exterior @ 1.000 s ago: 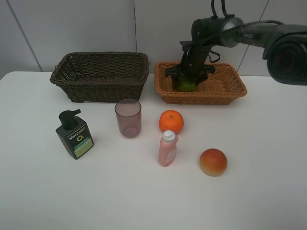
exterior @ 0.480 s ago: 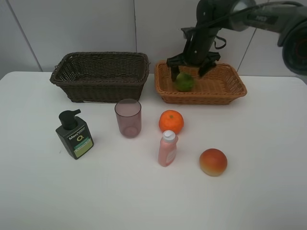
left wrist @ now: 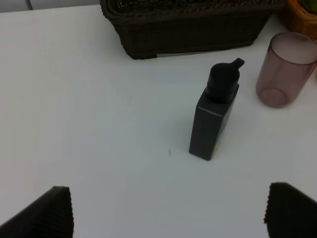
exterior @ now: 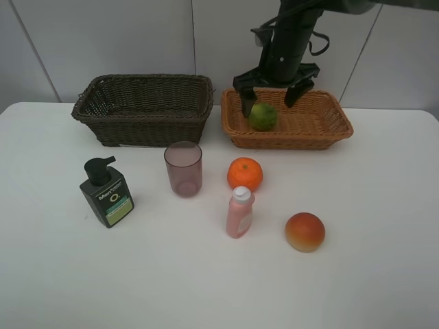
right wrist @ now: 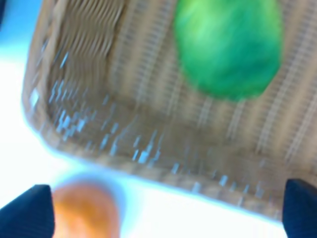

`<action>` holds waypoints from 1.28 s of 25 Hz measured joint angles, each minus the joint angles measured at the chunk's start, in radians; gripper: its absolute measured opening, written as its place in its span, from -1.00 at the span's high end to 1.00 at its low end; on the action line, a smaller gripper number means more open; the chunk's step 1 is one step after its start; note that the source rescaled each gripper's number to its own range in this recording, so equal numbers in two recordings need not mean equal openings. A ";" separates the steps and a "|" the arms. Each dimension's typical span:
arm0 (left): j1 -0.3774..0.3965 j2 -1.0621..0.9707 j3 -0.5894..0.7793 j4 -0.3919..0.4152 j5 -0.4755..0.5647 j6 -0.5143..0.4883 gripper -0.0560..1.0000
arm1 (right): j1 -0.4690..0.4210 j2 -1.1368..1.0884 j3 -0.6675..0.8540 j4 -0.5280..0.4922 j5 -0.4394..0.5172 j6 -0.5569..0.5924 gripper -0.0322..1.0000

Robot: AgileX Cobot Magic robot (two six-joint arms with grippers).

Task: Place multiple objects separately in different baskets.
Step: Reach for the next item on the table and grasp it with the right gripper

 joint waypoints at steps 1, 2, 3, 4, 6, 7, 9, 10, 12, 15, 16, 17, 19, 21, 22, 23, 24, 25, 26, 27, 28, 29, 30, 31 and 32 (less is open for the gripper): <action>0.000 0.000 0.000 0.000 0.000 0.000 -1.00 | 0.009 -0.025 0.048 0.001 -0.008 0.001 -1.00; 0.000 0.000 0.000 0.000 0.000 0.000 -1.00 | 0.014 -0.058 0.090 0.008 -0.023 0.002 -1.00; 0.000 0.000 0.000 0.000 0.000 0.000 -1.00 | 0.018 -0.092 0.142 0.013 -0.045 0.004 -1.00; 0.000 0.000 0.000 0.000 0.000 0.000 -1.00 | 0.019 -0.120 0.195 0.017 -0.070 0.004 -1.00; 0.000 0.000 0.000 0.000 0.000 0.000 -1.00 | 0.019 -0.190 0.298 0.024 -0.111 0.004 -1.00; 0.000 0.000 0.000 0.000 0.000 0.000 -1.00 | 0.019 -0.225 0.355 0.025 -0.136 0.004 -1.00; 0.000 0.000 0.000 0.000 0.000 0.000 -1.00 | 0.019 -0.291 0.467 0.025 -0.173 0.003 -1.00; 0.000 0.000 0.000 0.000 0.000 0.000 -1.00 | 0.019 -0.321 0.512 0.025 -0.185 -0.002 -1.00; 0.000 0.000 0.000 0.000 0.000 0.000 -1.00 | 0.019 -0.388 0.617 0.025 -0.212 -0.032 -1.00; 0.000 0.000 0.000 0.000 0.000 0.000 -1.00 | 0.018 -0.471 0.760 0.026 -0.240 -0.104 -1.00; 0.000 0.000 0.000 0.000 0.000 0.000 -1.00 | 0.013 -0.492 0.806 0.027 -0.249 -0.134 -1.00; 0.000 0.000 0.000 0.000 0.000 0.000 -1.00 | 0.008 -0.511 0.842 0.032 -0.257 -0.167 -1.00; 0.000 0.000 0.000 0.000 0.000 0.000 -1.00 | -0.005 -0.537 0.921 0.046 -0.284 -0.237 -1.00; 0.000 0.000 0.000 0.000 0.000 0.000 -1.00 | -0.011 -0.556 0.981 0.061 -0.318 -0.331 -1.00; 0.000 0.000 0.000 0.000 0.000 0.000 -1.00 | -0.014 -0.559 1.008 0.077 -0.333 -0.384 -1.00; 0.000 0.000 0.000 0.000 0.000 0.000 -1.00 | -0.014 -0.564 1.031 0.089 -0.345 -0.430 -1.00; 0.000 0.000 0.000 0.000 0.000 0.000 -1.00 | -0.014 -0.566 1.049 0.103 -0.358 -0.486 -1.00; 0.000 0.000 0.000 0.000 0.000 0.000 -1.00 | -0.014 -0.566 1.071 0.115 -0.377 -0.540 -1.00; 0.000 0.000 0.000 0.000 0.000 0.000 -1.00 | -0.014 -0.566 1.091 0.128 -0.400 -0.583 -1.00; 0.000 0.000 0.000 0.000 0.000 0.000 -1.00 | -0.014 -0.566 1.108 0.135 -0.421 -0.634 -1.00; 0.000 0.000 0.000 0.000 0.000 0.000 -1.00 | -0.014 -0.566 1.126 0.139 -0.444 -0.681 -1.00; 0.000 0.000 0.000 0.000 0.000 0.000 -1.00 | -0.014 -0.566 1.143 0.140 -0.466 -0.724 -1.00; 0.000 0.000 0.000 0.000 0.000 0.000 -1.00 | -0.014 -0.566 1.158 0.142 -0.488 -0.758 -1.00; 0.000 0.000 0.000 0.000 0.000 0.000 -1.00 | -0.014 -0.566 1.169 0.143 -0.507 -0.799 -1.00; 0.000 0.000 0.000 0.000 0.000 0.000 -1.00 | -0.014 -0.566 1.180 0.146 -0.525 -0.841 -1.00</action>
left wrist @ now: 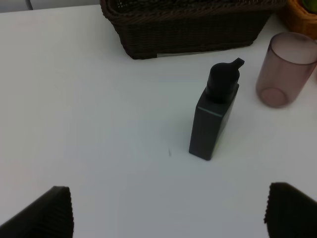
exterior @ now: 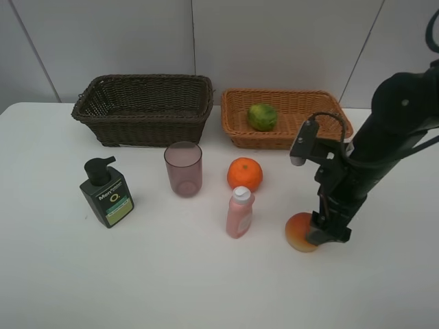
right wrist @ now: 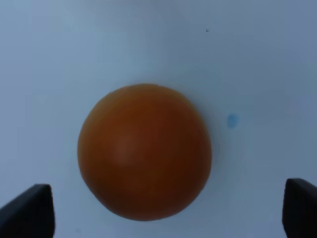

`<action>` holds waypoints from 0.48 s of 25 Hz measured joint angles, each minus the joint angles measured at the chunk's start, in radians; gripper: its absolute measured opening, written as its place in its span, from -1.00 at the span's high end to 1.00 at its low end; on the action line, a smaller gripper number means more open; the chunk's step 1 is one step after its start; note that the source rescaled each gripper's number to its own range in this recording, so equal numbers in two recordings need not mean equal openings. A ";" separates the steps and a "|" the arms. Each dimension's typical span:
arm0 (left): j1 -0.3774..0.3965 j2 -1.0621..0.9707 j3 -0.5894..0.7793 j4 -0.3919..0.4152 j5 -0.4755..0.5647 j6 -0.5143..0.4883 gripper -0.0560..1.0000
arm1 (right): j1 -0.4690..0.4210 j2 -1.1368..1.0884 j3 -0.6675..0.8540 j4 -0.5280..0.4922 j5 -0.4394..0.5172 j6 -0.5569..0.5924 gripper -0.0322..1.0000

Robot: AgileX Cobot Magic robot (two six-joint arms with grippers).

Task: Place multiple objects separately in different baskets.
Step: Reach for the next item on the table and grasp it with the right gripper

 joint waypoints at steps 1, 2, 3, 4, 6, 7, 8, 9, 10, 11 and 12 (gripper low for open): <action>0.000 0.000 0.000 0.000 0.000 0.000 -1.00 | 0.000 0.000 0.009 0.007 -0.010 -0.036 -1.00; 0.000 0.000 0.000 0.000 0.000 0.000 -1.00 | 0.000 0.000 0.013 0.021 -0.011 -0.080 -1.00; 0.000 0.000 0.000 0.000 0.000 0.000 -1.00 | 0.000 0.003 0.014 0.036 -0.012 -0.123 -1.00; 0.000 0.000 0.000 0.000 0.000 0.000 -1.00 | 0.000 0.008 0.015 0.053 -0.012 -0.162 -1.00; 0.000 0.000 0.000 0.000 0.000 0.000 -1.00 | 0.000 0.020 0.015 0.074 -0.024 -0.213 -1.00; 0.000 0.000 0.000 0.000 0.000 0.000 -1.00 | 0.000 0.028 0.015 0.079 -0.034 -0.228 -1.00; 0.000 0.000 0.000 0.000 0.000 0.000 -1.00 | 0.000 0.035 0.015 0.080 -0.044 -0.235 -1.00; 0.000 0.000 0.000 0.000 0.000 0.000 -1.00 | 0.000 0.045 0.015 0.081 -0.052 -0.240 -1.00; 0.000 0.000 0.000 0.000 0.000 0.000 -1.00 | 0.000 0.056 0.015 0.081 -0.057 -0.244 -1.00; 0.000 0.000 0.000 0.000 0.000 0.000 -1.00 | 0.000 0.067 0.015 0.081 -0.062 -0.244 -1.00; 0.000 0.000 0.000 0.000 0.000 0.000 -1.00 | 0.000 0.078 0.015 0.082 -0.065 -0.244 -1.00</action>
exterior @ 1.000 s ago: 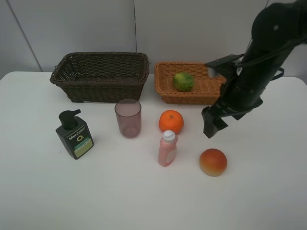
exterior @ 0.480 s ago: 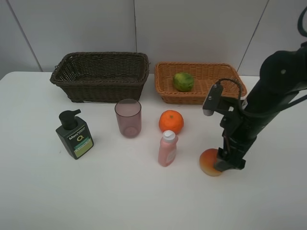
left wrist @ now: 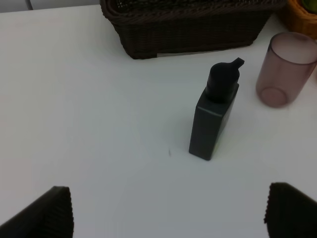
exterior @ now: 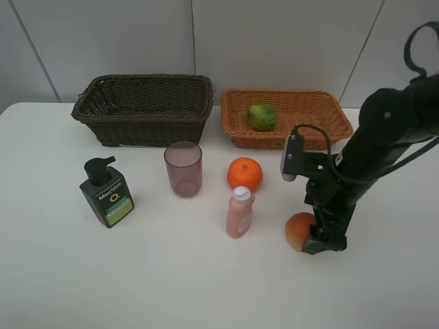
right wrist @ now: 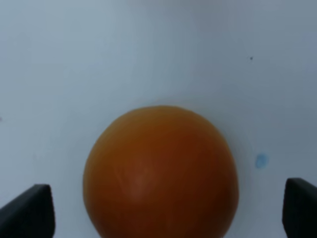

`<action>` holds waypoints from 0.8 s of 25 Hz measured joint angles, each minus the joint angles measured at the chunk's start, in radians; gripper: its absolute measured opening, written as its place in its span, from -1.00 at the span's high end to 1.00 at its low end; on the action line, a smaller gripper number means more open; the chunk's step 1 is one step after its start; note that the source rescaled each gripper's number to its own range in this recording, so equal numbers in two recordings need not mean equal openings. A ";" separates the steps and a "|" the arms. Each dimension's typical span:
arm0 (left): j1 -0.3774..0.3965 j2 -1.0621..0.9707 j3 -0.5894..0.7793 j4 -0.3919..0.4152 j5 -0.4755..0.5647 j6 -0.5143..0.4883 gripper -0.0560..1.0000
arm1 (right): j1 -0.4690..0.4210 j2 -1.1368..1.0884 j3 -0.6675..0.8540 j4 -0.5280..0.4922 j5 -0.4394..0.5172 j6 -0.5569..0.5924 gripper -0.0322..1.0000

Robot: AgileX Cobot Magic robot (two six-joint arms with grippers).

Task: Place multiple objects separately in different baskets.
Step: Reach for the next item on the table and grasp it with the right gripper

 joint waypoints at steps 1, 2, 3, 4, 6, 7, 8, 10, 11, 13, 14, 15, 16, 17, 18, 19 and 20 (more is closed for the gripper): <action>0.000 0.000 0.000 0.000 0.000 0.000 -1.00 | 0.000 0.013 0.000 0.000 -0.005 -0.002 -1.00; 0.000 0.000 0.000 0.000 0.000 0.000 -1.00 | 0.000 0.025 0.000 0.000 -0.007 -0.003 -1.00; 0.000 0.000 0.000 0.000 0.000 0.000 -1.00 | 0.000 0.035 0.000 0.000 -0.015 -0.003 -1.00; 0.000 0.000 0.000 0.000 0.000 0.000 -1.00 | 0.000 0.045 0.000 0.000 -0.020 -0.003 -1.00; 0.000 0.000 0.000 0.000 0.000 0.000 -1.00 | 0.000 0.060 0.000 0.000 -0.032 -0.003 -1.00; 0.000 0.000 0.000 0.000 0.000 0.000 -1.00 | 0.000 0.065 0.000 0.000 -0.039 -0.003 -1.00; 0.000 0.000 0.000 0.000 0.000 0.000 -1.00 | 0.000 0.072 0.000 0.000 -0.044 -0.003 -1.00; 0.000 0.000 0.000 0.000 0.000 0.000 -1.00 | 0.000 0.089 0.000 0.001 -0.053 -0.003 -1.00; 0.000 0.000 0.000 0.000 0.000 0.000 -1.00 | 0.000 0.098 0.002 0.001 -0.063 -0.003 -1.00; 0.000 0.000 0.000 0.000 0.000 0.000 -1.00 | 0.000 0.107 0.012 0.004 -0.087 -0.003 -1.00; 0.000 0.000 0.000 0.000 0.000 0.000 -1.00 | 0.000 0.107 0.019 0.008 -0.102 -0.003 -1.00; 0.000 0.000 0.000 0.000 0.000 0.000 -1.00 | 0.000 0.107 0.025 0.010 -0.120 -0.003 -0.98; 0.000 0.000 0.000 0.000 0.000 0.000 -1.00 | 0.000 0.106 0.032 0.014 -0.138 -0.004 -0.90; 0.000 0.000 0.000 0.000 0.000 0.000 -1.00 | 0.000 0.106 0.038 0.017 -0.157 -0.005 -0.79; 0.000 0.000 0.000 0.000 0.000 0.000 -1.00 | 0.000 0.106 0.041 0.022 -0.168 -0.005 -0.63; 0.000 0.000 0.000 0.000 0.000 0.000 -1.00 | 0.000 0.106 0.045 0.028 -0.174 -0.005 -0.32; 0.000 0.000 0.000 0.000 0.000 0.000 -1.00 | 0.000 0.105 0.046 0.030 -0.176 -0.005 -0.03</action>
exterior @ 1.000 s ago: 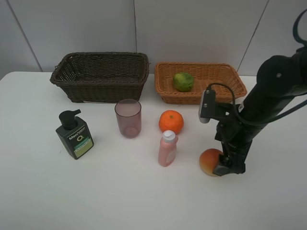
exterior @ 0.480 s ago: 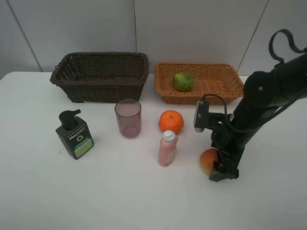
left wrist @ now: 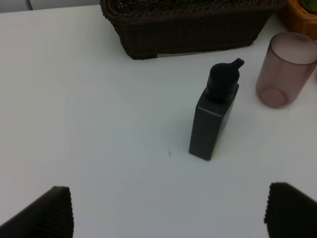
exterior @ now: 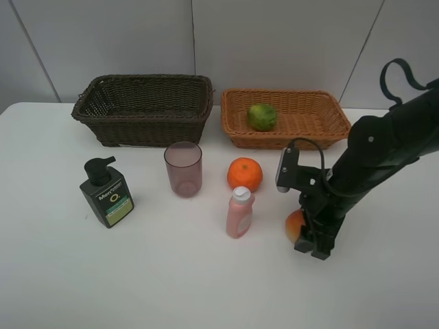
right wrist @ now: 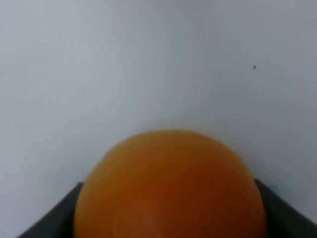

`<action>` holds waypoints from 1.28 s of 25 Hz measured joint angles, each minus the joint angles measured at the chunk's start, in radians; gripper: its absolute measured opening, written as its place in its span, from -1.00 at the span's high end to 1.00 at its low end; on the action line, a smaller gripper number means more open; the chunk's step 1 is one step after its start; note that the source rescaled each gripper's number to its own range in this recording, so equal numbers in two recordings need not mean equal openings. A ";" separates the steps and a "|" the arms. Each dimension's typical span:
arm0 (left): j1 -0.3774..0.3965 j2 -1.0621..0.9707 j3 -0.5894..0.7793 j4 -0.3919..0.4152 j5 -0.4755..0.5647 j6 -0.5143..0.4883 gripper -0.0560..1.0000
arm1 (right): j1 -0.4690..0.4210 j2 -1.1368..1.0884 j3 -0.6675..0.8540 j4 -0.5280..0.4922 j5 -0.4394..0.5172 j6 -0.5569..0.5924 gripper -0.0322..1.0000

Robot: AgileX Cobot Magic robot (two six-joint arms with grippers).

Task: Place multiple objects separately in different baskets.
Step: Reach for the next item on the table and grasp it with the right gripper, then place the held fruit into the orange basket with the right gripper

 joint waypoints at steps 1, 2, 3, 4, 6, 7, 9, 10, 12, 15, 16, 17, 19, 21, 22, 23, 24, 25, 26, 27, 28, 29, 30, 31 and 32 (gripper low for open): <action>0.000 0.000 0.000 0.000 0.000 0.000 -1.00 | 0.000 0.000 0.001 0.004 -0.003 0.000 0.11; 0.000 0.000 0.000 0.000 0.000 0.000 -1.00 | 0.000 0.000 0.001 0.004 -0.003 0.000 0.11; 0.000 0.000 0.000 0.000 0.000 0.000 -1.00 | 0.000 0.000 0.001 0.005 -0.003 0.000 0.11; 0.000 0.000 0.000 0.000 0.000 0.000 -1.00 | 0.000 0.000 0.001 0.005 -0.003 0.000 0.11; 0.000 0.000 0.000 0.000 0.000 0.000 -1.00 | 0.000 0.000 0.001 0.005 -0.003 0.000 0.11; 0.000 0.000 0.000 0.000 0.000 0.000 -1.00 | 0.000 0.000 0.001 0.005 -0.003 0.000 0.11; 0.000 0.000 0.000 0.000 0.000 0.000 -1.00 | 0.000 0.000 0.001 0.005 -0.003 0.000 0.11; 0.000 0.000 0.000 0.000 0.000 0.000 -1.00 | 0.000 0.000 0.001 0.005 -0.003 0.000 0.11; 0.000 0.000 0.000 0.000 0.000 0.000 -1.00 | 0.000 0.000 0.001 0.005 -0.003 0.000 0.11; 0.000 0.000 0.000 0.000 0.000 0.000 -1.00 | 0.000 -0.001 0.001 0.005 -0.003 0.000 0.11; 0.000 0.000 0.000 0.000 0.000 0.000 -1.00 | 0.000 -0.001 0.001 0.005 -0.003 0.000 0.11; 0.000 0.000 0.000 0.000 0.000 0.000 -1.00 | 0.000 -0.001 0.001 0.005 -0.002 0.000 0.11; 0.000 0.000 0.000 0.000 0.000 0.000 -1.00 | 0.000 -0.004 -0.009 0.004 0.017 -0.001 0.11; 0.000 0.000 0.000 0.000 0.000 0.000 -1.00 | 0.000 -0.008 -0.036 -0.001 0.067 0.002 0.11; 0.000 0.000 0.000 0.000 0.000 0.000 -1.00 | 0.000 -0.014 -0.057 -0.001 0.103 0.015 0.11; 0.000 0.000 0.000 0.000 0.000 0.000 -1.00 | 0.000 -0.019 -0.083 -0.001 0.141 0.029 0.11; 0.000 0.000 0.000 0.000 0.000 0.000 -1.00 | 0.000 -0.024 -0.113 -0.002 0.172 0.057 0.11; 0.000 0.000 0.000 0.000 0.000 0.000 -1.00 | 0.000 -0.025 -0.138 -0.002 0.209 0.098 0.11; 0.000 0.000 0.000 0.000 0.000 0.000 -1.00 | 0.000 -0.026 -0.168 -0.002 0.240 0.148 0.11; 0.000 0.000 0.000 0.000 0.000 0.000 -1.00 | 0.000 -0.026 -0.197 -0.005 0.264 0.199 0.11; 0.000 0.000 0.000 0.000 0.000 0.000 -1.00 | 0.000 -0.026 -0.221 -0.010 0.279 0.265 0.11; 0.000 0.000 0.000 0.000 0.000 0.000 -1.00 | 0.000 -0.026 -0.251 -0.021 0.295 0.337 0.11; 0.000 0.000 0.000 0.000 0.000 0.000 -1.00 | 0.000 -0.026 -0.282 -0.043 0.310 0.400 0.11; 0.000 0.000 0.000 0.000 0.000 0.000 -1.00 | 0.000 -0.026 -0.316 -0.070 0.332 0.480 0.11; 0.000 0.000 0.000 0.000 0.000 0.000 -1.00 | 0.000 -0.025 -0.346 -0.094 0.355 0.562 0.11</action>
